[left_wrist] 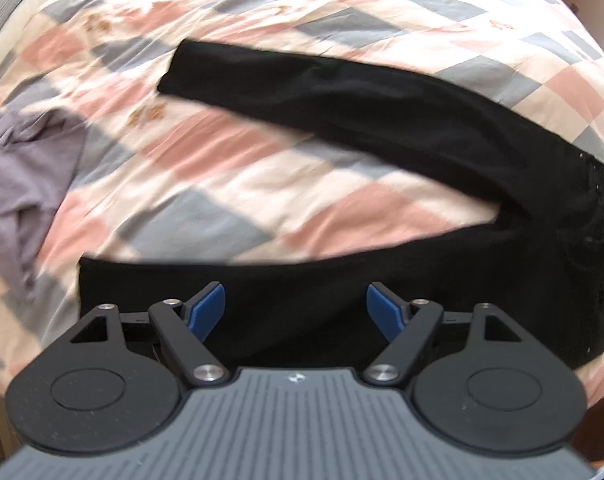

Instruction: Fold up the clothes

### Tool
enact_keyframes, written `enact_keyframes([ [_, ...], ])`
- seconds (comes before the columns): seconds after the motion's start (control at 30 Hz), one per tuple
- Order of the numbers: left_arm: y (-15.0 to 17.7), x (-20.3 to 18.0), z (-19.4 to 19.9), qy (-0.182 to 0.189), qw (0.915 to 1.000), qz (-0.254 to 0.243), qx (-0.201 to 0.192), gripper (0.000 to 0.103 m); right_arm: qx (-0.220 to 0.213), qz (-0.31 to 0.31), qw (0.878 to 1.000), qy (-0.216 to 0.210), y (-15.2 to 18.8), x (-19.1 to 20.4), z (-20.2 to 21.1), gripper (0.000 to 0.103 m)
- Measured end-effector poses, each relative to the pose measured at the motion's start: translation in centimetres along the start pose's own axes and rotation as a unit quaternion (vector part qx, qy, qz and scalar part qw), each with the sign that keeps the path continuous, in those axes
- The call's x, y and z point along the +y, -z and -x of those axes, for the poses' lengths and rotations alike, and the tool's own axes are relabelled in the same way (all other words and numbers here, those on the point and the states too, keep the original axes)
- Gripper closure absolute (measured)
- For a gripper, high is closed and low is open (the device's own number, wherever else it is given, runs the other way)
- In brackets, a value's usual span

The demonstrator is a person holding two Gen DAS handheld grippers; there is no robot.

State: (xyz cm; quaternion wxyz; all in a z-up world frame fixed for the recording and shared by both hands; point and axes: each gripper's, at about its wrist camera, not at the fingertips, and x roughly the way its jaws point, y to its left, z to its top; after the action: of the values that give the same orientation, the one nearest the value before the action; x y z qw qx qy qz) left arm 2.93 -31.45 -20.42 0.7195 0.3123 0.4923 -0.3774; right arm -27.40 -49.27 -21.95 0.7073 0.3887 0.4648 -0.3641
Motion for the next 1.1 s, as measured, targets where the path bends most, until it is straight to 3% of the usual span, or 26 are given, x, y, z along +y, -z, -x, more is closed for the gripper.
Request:
enact_keyframes([
  [0.07,-1.7,-1.0,-1.3,0.006,0.9997,-0.019,-0.014,0.028,-0.012,0.006,0.999,-0.035,-1.3,-1.7,-1.3,0.014],
  [0.13,-3.7,-1.8,-2.7,0.013,0.9986,-0.043,-0.027,0.029,-0.026,0.012,0.997,-0.069,-2.7,-3.3,-2.5,0.017],
  [0.23,-7.4,-3.0,-5.2,0.024,0.9935,-0.099,-0.051,0.029,-0.034,0.031,0.995,-0.090,-5.5,-5.0,-4.7,0.017],
  [0.3,-9.9,-4.0,-7.2,0.038,0.9856,-0.148,-0.071,0.029,-0.031,0.049,0.994,-0.096,-7.6,-5.7,-6.4,0.017],
  [0.43,-15.1,-5.6,-11.9,0.058,0.9588,-0.262,-0.094,0.029,-0.026,0.086,0.990,-0.107,-11.7,-7.0,-9.7,0.017],
  [0.57,-19.8,-6.3,-17.2,0.069,0.9225,-0.369,-0.090,0.030,-0.014,0.141,0.984,-0.111,-16.1,-6.5,-12.9,0.017],
  [0.63,-22.1,-6.5,-19.7,0.075,0.9046,-0.412,-0.079,0.041,-0.022,0.177,0.977,-0.116,-18.2,-5.5,-13.9,0.017],
  [0.7,-24.3,-6.3,-22.0,0.085,0.8944,-0.434,-0.064,0.045,-0.029,0.210,0.969,-0.124,-20.2,-4.5,-15.1,0.017],
  [0.87,-27.3,-5.7,-26.2,0.117,0.8841,-0.451,-0.032,0.045,-0.025,0.272,0.953,-0.133,-24.5,-2.3,-18.8,0.021],
  [0.93,-27.8,-5.6,-27.6,0.128,0.8819,-0.453,-0.017,0.042,-0.008,0.293,0.945,-0.143,-25.7,-1.7,-20.6,0.022],
  [1.03,-28.5,-5.4,-29.6,0.145,0.8781,-0.456,0.004,0.029,0.034,0.324,0.933,-0.155,-26.7,-1.0,-23.3,0.024],
  [1.1,-28.9,-5.3,-30.9,0.156,0.8752,-0.457,0.019,0.029,0.060,0.340,0.925,-0.155,-26.8,-0.7,-24.6,0.025],
])
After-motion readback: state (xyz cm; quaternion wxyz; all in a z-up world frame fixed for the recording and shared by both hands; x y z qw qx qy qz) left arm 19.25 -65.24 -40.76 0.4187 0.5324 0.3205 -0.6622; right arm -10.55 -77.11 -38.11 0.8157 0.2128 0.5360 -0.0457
